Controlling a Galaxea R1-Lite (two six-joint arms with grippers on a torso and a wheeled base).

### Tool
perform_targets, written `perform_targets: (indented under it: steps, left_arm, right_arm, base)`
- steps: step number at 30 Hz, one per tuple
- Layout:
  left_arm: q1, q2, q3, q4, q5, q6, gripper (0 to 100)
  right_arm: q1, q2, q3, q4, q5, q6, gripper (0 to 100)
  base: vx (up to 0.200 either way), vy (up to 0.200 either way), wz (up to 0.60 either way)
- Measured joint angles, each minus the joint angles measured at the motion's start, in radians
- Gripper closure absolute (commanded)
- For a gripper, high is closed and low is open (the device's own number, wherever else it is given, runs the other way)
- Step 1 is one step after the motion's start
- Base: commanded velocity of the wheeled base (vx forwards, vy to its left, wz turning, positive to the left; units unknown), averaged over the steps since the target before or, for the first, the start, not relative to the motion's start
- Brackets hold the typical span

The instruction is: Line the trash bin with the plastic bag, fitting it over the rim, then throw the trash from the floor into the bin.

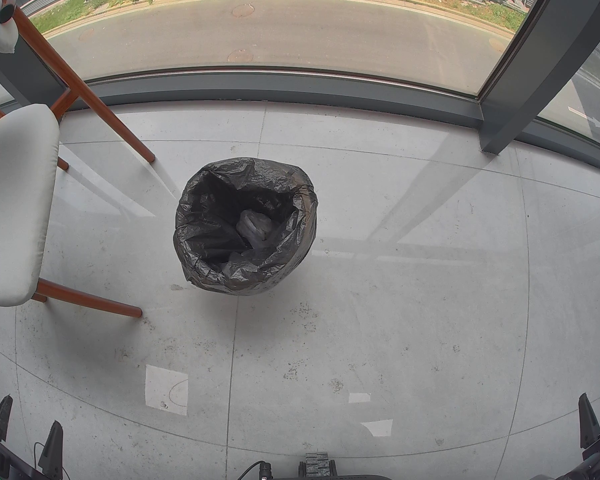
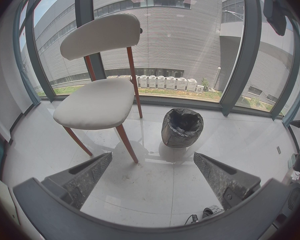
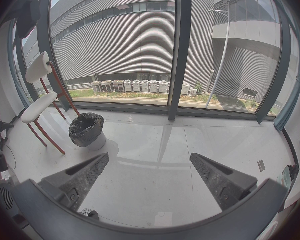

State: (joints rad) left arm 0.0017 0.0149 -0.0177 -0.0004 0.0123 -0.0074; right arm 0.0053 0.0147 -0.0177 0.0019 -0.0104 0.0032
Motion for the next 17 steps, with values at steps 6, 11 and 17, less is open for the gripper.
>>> perform_targets:
  steps: [6, 11, 17]
  left_arm:
    - [0.000, 0.000, 0.000, 0.000, -0.007, 0.003, 0]
    - [-0.001, -0.001, 0.000, 0.000, -0.013, 0.004, 0]
    - [-0.001, -0.001, 0.000, -0.001, -0.012, 0.005, 0]
  right_arm:
    - [0.000, 0.000, 0.000, 0.000, -0.001, 0.000, 0]
    - [0.000, 0.000, 0.000, 0.001, -0.002, 0.000, 0]
    - [0.000, 0.000, 0.000, 0.001, -0.002, -0.002, 0]
  base:
    - [0.000, 0.000, 0.00]
    - [0.000, 0.000, 0.00]
    - [0.000, 0.000, 0.00]
